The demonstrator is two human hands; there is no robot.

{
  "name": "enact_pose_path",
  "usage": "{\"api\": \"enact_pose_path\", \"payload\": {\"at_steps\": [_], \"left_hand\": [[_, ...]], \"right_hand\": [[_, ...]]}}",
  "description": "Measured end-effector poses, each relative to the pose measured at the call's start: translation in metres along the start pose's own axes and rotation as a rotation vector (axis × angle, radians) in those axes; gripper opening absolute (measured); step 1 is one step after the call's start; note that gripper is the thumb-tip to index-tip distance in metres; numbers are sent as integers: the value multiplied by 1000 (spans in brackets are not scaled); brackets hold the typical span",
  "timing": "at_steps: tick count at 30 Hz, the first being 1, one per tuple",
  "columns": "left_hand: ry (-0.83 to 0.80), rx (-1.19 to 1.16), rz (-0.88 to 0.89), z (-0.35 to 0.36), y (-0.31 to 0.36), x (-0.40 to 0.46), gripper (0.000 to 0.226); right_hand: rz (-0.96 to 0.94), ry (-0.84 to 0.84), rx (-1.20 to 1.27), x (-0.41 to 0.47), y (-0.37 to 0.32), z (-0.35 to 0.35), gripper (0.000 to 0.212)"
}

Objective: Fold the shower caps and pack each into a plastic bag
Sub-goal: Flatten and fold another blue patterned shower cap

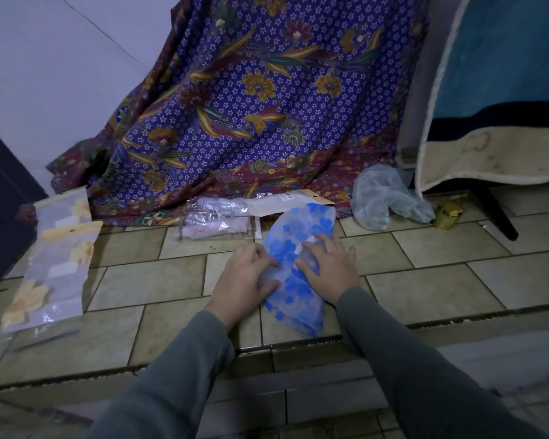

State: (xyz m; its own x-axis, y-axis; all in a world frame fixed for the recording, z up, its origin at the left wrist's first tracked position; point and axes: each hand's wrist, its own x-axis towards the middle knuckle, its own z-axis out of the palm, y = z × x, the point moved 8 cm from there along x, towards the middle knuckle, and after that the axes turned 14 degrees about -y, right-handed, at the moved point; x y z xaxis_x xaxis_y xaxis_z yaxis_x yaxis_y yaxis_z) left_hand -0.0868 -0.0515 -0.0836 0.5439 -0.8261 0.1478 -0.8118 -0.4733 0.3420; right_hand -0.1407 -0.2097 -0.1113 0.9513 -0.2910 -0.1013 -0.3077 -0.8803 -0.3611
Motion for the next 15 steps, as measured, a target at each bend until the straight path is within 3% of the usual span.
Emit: {"api": "enact_pose_path", "payload": {"at_steps": [2, 3, 5, 8, 10, 13, 15], "left_hand": [[-31, -44, 137, 1, 16, 0, 21], [-73, -97, 186, 4, 24, -1, 20], [-145, -210, 221, 11, 33, -4, 23], [-179, -325, 261, 14, 43, -15, 15], [-209, -355, 302, 14, 45, -22, 28], [-240, -377, 259, 19, 34, -22, 43], [-222, -381, 207, 22, 27, -19, 43]], "right_hand": [[-153, 174, 46, -17, -7, -13, 39], [-241, 176, 48, -25, -12, -13, 36], [-340, 69, -10, -36, -19, -1, 37], [-303, 1, -18, -45, -12, 4, 58], [-265, -57, -42, -49, -6, 5, 68], [-284, -91, -11, -55, 0, 5, 58], [-391, 11, 8, -63, -6, 1, 41]]}}
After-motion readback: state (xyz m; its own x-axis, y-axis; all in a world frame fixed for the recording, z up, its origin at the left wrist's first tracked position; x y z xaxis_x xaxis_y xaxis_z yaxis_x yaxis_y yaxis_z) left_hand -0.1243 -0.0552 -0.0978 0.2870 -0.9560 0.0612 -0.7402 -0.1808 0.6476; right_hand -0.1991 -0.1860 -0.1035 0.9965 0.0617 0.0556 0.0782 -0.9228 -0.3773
